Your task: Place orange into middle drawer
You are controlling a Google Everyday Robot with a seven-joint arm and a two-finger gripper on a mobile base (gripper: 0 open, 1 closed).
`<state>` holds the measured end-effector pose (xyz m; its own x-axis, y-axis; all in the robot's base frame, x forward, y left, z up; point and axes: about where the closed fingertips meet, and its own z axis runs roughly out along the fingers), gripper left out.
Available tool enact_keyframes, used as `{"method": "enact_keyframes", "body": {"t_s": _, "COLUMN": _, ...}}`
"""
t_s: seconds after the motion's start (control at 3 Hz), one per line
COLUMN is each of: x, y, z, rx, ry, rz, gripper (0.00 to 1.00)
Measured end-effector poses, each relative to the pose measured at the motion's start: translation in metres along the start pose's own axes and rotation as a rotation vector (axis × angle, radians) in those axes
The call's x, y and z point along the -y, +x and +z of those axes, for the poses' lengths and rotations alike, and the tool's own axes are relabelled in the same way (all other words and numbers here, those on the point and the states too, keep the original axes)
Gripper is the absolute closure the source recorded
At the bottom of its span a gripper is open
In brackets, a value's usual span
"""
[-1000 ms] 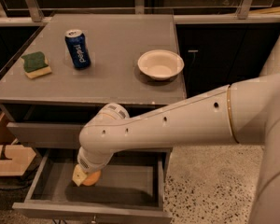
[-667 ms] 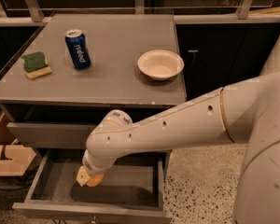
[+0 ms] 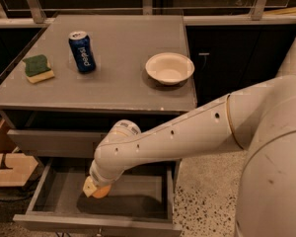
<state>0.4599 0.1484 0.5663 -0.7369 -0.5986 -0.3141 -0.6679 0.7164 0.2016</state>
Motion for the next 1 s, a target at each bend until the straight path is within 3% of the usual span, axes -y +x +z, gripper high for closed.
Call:
{"method": "enact_keyframes", "body": {"t_s": 0.33, "x": -0.003, "y": 0.002, "z": 0.006, "rx": -0.014, "ry": 0.000, "rz": 0.003, "gripper": 1.00}}
{"method": "enact_keyframes", "body": {"t_s": 1.0, "x": -0.005, "y": -0.011, "z": 0.057, "rx": -0.018, "ry": 0.003, "rz": 0.116, "gripper": 1.00}}
